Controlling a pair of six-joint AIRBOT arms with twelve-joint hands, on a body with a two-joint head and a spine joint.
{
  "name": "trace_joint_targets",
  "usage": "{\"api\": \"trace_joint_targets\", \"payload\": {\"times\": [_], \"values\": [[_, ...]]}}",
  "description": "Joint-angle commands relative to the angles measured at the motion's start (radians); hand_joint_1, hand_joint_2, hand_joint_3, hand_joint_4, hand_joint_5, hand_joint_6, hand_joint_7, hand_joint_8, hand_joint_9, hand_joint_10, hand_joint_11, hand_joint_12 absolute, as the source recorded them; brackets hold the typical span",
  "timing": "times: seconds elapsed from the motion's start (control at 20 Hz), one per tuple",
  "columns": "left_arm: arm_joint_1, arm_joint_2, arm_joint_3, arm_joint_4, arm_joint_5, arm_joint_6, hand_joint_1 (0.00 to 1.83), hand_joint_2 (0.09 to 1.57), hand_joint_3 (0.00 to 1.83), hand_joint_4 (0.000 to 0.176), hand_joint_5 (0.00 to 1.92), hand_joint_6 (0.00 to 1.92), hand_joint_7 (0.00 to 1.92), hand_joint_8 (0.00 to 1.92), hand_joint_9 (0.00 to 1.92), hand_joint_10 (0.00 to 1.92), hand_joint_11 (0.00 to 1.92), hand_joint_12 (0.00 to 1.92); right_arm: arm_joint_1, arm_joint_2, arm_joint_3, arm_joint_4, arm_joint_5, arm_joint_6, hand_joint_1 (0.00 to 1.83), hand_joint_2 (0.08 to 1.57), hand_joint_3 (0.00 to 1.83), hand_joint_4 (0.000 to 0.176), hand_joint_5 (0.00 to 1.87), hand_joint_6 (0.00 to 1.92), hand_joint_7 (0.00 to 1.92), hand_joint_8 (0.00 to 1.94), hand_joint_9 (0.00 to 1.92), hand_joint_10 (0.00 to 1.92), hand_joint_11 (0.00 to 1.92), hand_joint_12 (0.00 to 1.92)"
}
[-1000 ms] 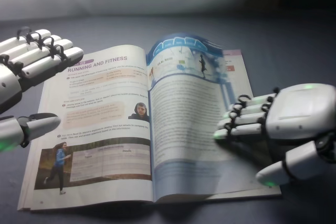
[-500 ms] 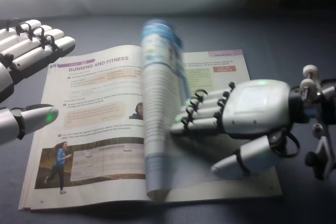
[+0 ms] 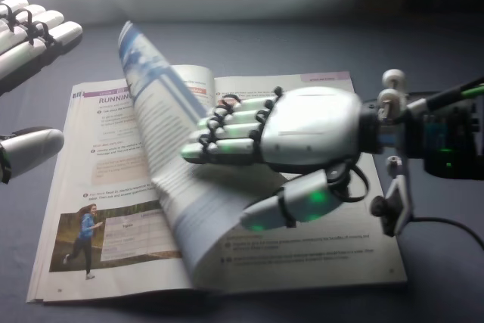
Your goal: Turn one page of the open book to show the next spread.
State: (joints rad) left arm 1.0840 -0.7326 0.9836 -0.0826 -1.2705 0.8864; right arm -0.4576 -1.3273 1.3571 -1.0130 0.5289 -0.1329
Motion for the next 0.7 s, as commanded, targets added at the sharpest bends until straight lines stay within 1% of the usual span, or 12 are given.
{"api": "trace_joint_targets", "payload": {"times": [0.0,0.25,0.35,0.45,0.6,0.65], "values": [[-0.003,0.01,0.0,-0.038,-0.146,0.005,0.0,1.43,0.0,0.0,0.0,0.0,0.0,0.0,0.0,0.0,0.0,0.0,0.026,-0.013,0.001,0.048,0.119,0.002,0.0,1.28,0.0,0.0,0.0,0.0,0.0,0.0,0.0,0.0,0.0,0.0],[-0.001,0.017,0.0,-0.049,-0.178,0.01,0.0,1.43,0.0,0.0,0.0,0.0,0.0,0.0,0.0,0.0,0.0,0.0,0.074,-0.064,0.002,0.049,0.16,-0.027,0.0,1.27,0.0,0.0,0.0,0.0,0.0,0.0,0.0,0.0,0.0,0.0],[-0.001,0.019,0.001,-0.05,-0.199,0.01,0.0,1.4,0.0,0.0,0.0,0.0,0.0,0.0,0.0,0.0,0.0,0.0,0.088,-0.079,0.002,0.057,0.183,-0.036,0.0,1.26,0.0,0.0,0.0,0.0,0.0,0.0,0.0,0.0,0.0,0.0],[0.0,0.024,0.002,-0.058,-0.219,0.012,0.0,1.4,0.0,0.0,0.0,0.0,0.0,0.0,0.0,0.0,0.0,0.0,0.096,-0.083,-0.002,0.054,0.211,-0.036,0.0,1.26,0.0,0.0,0.0,0.0,0.0,0.0,0.0,0.0,0.0,0.0],[0.007,0.034,0.0,-0.075,-0.237,0.02,0.0,1.41,0.0,0.0,0.0,0.0,0.0,0.0,0.0,0.0,0.0,0.0,0.119,-0.08,-0.028,0.018,0.249,-0.034,0.0,1.27,0.0,0.0,0.0,0.0,0.0,0.0,0.0,0.0,0.0,0.0],[0.01,0.037,-0.001,-0.081,-0.241,0.022,0.0,1.39,0.0,0.0,0.0,0.0,0.0,0.0,0.0,0.0,0.0,0.0,0.122,-0.075,-0.037,0.015,0.267,-0.033,0.0,1.24,0.0,0.0,0.0,0.0,0.0,0.0,0.0,0.0,0.0,0.0]]}}
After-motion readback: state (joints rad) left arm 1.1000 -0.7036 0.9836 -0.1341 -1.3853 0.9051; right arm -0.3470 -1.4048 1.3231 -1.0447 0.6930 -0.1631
